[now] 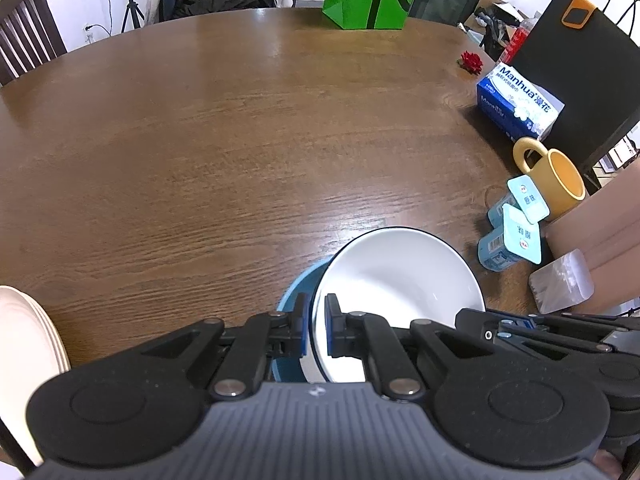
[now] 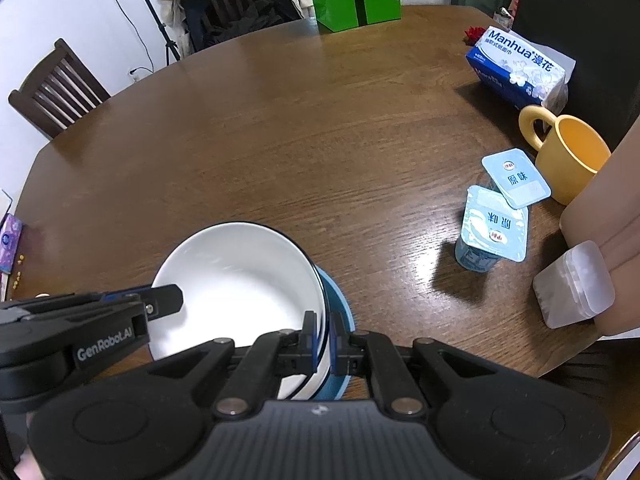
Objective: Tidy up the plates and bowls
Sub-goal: 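Lower the white bowl into the nested bowls with both grippers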
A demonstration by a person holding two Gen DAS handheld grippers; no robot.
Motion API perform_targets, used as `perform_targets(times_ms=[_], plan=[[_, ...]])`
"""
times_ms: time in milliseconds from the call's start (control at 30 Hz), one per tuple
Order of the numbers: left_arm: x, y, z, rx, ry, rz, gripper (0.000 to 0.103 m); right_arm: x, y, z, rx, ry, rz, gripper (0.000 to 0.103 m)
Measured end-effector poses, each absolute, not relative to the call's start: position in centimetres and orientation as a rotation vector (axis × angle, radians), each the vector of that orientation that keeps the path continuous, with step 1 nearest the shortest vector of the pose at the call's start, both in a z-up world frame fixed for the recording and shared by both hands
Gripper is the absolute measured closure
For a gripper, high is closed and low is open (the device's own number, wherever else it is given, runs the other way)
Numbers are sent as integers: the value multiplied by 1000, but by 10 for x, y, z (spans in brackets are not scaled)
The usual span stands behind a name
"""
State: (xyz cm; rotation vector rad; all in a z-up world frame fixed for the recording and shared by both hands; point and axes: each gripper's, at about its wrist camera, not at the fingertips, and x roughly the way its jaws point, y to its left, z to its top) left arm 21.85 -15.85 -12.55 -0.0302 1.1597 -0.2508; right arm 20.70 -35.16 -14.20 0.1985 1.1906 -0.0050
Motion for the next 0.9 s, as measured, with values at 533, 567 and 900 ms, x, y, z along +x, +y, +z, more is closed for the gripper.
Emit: perform_targets(times_ms=[533, 567, 900], plan=[[219, -161, -145, -23, 1182, -242, 95, 209, -349, -160, 175, 1221, 0, 97], [219, -161, -146, -23, 1182, -242, 95, 209, -348, -161, 171, 1222, 0, 97], [217, -163, -154, -8, 1187, -239, 95, 209, -344, -168, 137, 1231, 9, 97]])
